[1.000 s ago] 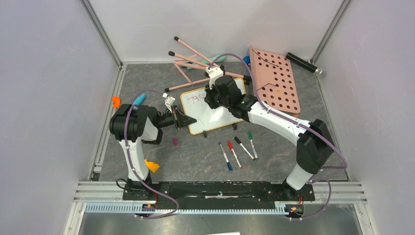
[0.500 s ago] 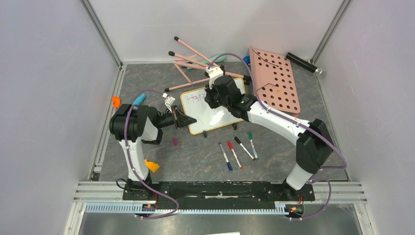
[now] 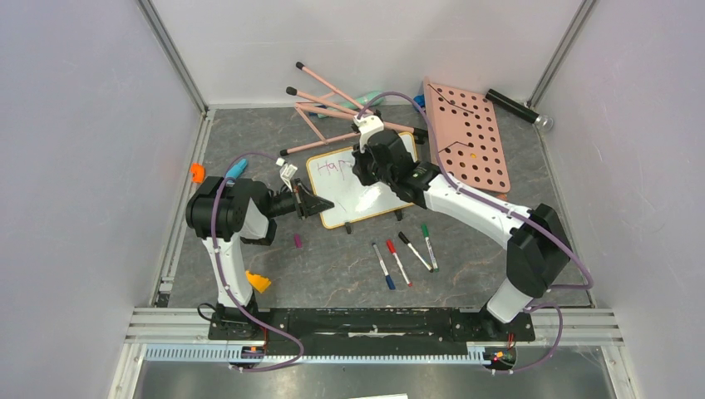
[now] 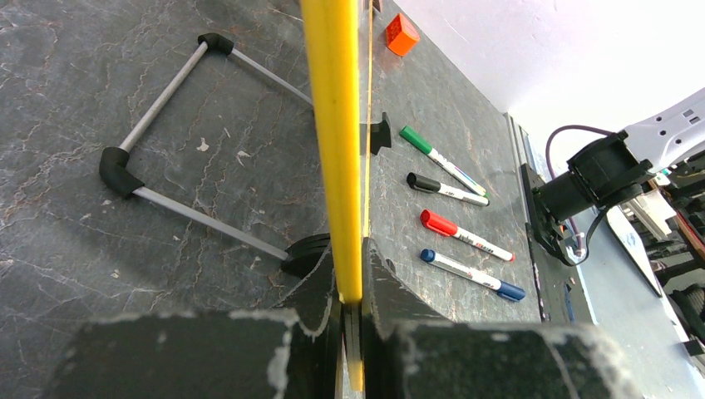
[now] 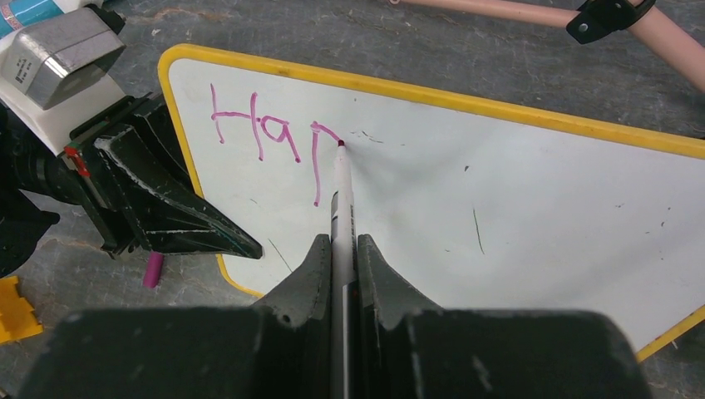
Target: Write a sentence on the whiteboard
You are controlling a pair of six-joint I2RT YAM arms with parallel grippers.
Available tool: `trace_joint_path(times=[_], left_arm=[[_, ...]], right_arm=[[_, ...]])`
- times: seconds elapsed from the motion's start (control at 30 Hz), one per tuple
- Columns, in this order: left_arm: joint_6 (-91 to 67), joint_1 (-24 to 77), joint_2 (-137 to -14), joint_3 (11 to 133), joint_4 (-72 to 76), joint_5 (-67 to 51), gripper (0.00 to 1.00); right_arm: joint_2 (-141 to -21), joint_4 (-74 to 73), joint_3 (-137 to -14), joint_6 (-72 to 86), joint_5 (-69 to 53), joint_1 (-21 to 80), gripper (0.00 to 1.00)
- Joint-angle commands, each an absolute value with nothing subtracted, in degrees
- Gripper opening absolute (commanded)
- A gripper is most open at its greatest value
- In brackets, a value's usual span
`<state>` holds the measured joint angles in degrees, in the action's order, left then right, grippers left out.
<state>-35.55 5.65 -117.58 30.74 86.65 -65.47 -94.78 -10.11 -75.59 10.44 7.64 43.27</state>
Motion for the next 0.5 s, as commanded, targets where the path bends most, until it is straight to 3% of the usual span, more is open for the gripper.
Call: trace_joint_path(times=[0.0,0.47], left_arm=[[-25.21,5.94,-119.09,29.88,89.21,-63.63,0.08],[-25.14,5.93,-119.08,29.77,89.25,-63.65,0.08]], right_arm=[[-93.58,-9.88,-74.4,10.28,9.84,42.28,0.0],[-94.47,-8.97,-74.02,10.6,3.71,42.28,0.0]])
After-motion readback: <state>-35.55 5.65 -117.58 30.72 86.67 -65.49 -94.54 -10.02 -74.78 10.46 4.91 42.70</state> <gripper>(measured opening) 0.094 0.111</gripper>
